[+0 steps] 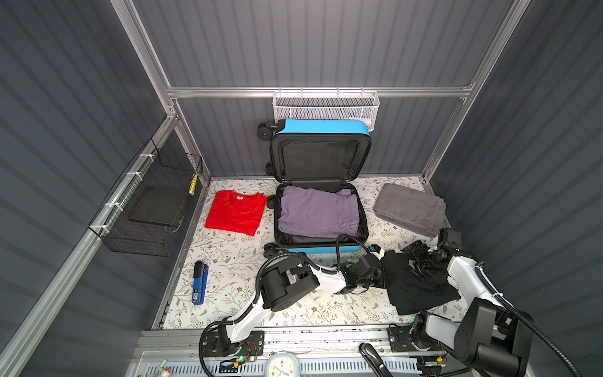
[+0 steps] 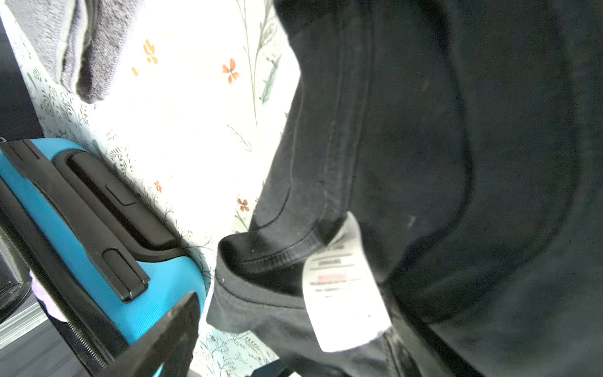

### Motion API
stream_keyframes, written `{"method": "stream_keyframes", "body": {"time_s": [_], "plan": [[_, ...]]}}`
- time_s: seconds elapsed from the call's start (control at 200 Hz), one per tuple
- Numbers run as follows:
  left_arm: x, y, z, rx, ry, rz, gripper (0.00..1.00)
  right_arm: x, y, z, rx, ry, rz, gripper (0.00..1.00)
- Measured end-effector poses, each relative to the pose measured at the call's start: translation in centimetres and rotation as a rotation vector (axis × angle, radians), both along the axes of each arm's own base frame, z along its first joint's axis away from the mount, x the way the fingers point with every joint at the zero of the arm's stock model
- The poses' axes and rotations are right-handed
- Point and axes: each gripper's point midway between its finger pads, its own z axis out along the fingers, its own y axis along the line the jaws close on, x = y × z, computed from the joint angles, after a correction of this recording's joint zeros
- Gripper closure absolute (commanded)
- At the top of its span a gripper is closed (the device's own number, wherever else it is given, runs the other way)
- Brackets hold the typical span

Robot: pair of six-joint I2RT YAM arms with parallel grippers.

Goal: Pack the luggage
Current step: 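Grasp the black T-shirt edges with both grippers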

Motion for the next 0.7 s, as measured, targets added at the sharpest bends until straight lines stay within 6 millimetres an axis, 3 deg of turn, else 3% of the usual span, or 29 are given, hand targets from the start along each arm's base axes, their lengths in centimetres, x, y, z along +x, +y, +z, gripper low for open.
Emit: {"method": "stream_keyframes", "body": {"time_s": [0.045,0.18,0.285,0.54,0.7], "plan": [[-0.1,0.0,-0.1,0.001,-0.001,-0.005,1.0,0.0,0.0,0.0,-0.001,-0.002,0.004,0.15],[0.0,0.1,0.0,0.001,-0.01,0.0,1.0,0.1,0.2,0.2,0.003,-0.015,0.029,0.17],[-0.1,1.5,0.1,0.032,-0.01,0.01,1.0,0.4,0.8,0.8,0.02,-0.053,0.062,0.19],[0.0,7.6,1.1,0.147,-0.017,0.035,1.0,2.4,3.9,6.2,-0.011,-0.246,0.233,0.24],[0.8,12.6,2.1,0.255,-0.057,0.052,1.0,2.3,5.7,7.3,-0.038,-0.284,0.33,0.29]]}}
